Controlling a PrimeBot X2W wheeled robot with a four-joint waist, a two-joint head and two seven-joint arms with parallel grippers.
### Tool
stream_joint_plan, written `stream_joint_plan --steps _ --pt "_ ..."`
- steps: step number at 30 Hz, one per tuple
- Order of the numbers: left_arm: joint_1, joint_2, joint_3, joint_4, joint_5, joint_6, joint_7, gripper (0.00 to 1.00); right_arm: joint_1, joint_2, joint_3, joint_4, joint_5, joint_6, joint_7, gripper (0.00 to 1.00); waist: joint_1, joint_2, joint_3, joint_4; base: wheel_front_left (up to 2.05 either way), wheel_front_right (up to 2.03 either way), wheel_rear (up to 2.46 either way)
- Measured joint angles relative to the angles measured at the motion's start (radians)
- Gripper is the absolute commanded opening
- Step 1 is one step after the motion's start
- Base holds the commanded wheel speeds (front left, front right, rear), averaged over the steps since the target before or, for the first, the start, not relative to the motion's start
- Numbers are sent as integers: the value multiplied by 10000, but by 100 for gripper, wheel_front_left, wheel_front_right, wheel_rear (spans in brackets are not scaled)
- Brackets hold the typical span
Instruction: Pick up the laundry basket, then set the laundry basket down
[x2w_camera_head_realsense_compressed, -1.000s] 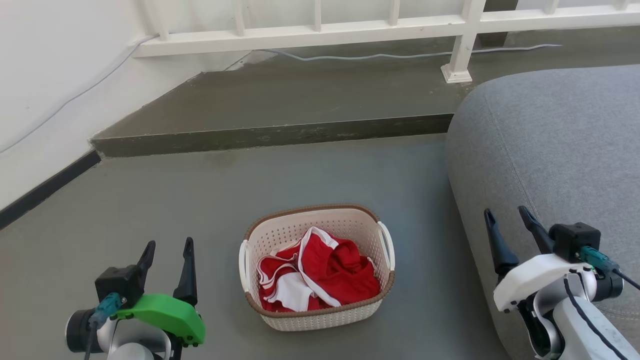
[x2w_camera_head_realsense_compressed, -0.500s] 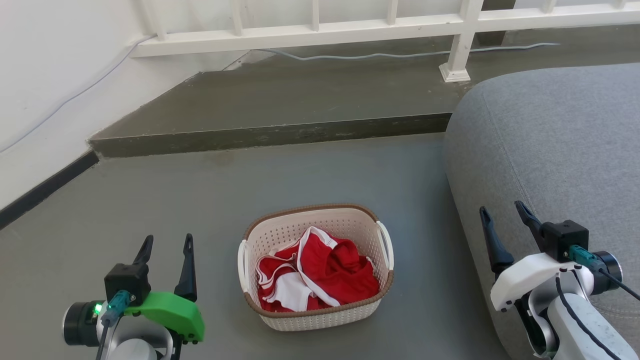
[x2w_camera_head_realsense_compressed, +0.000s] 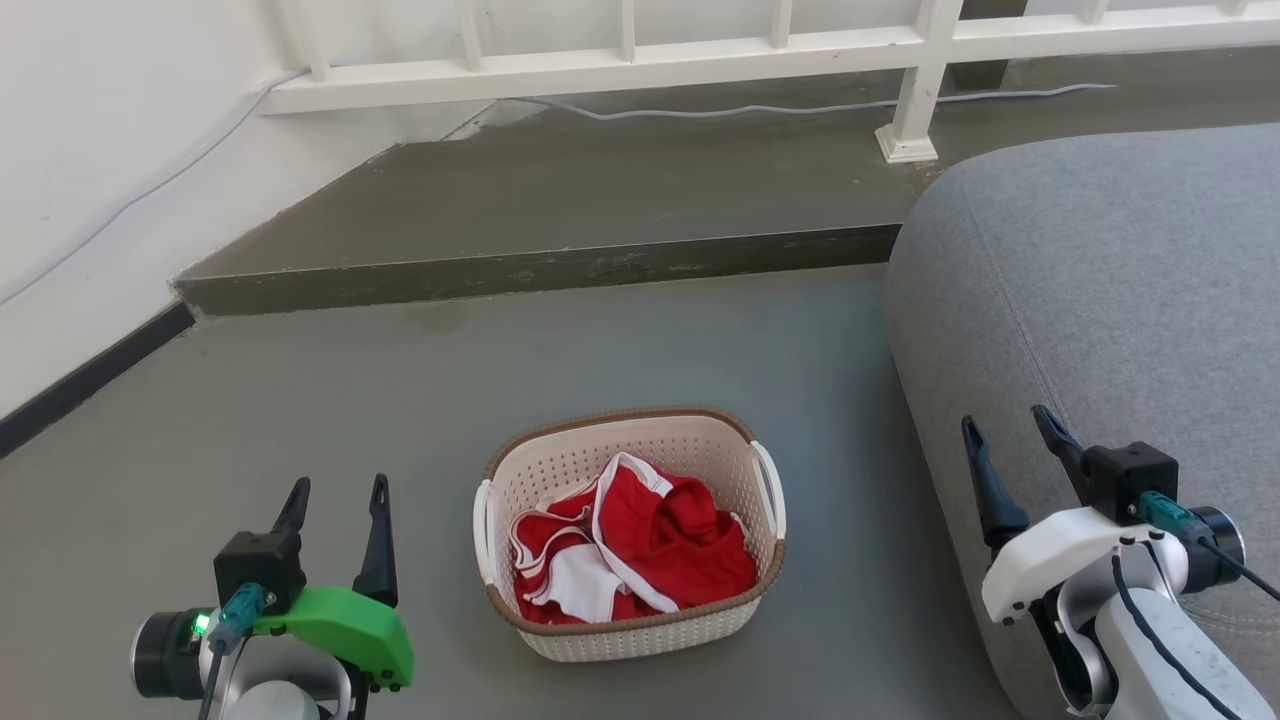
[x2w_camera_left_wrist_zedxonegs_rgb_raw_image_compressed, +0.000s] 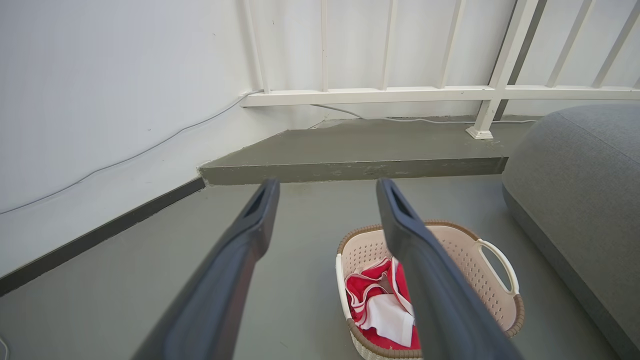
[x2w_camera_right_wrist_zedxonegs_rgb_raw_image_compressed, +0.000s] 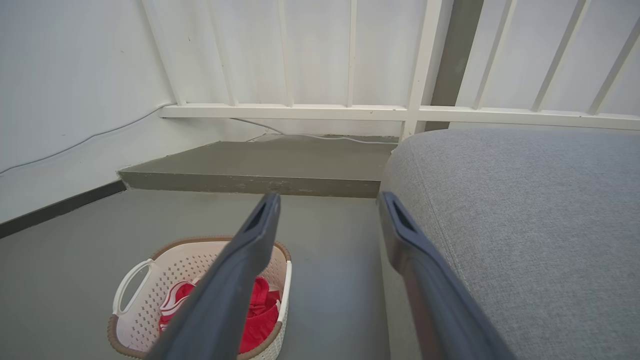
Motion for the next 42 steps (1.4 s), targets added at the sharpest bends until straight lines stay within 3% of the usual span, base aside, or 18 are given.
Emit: stream_joint_plan --steps 21,42 --pt "-317 -86 6 109 0 4 0 100 -79 54 -213 88 0 107 0 100 0 0 378 65 0 0 0" --pt "-1837 -399 38 -171 105 81 31 100 -1733 38 -466 -113 -2 387 -31 100 0 0 2589 179 0 0 0"
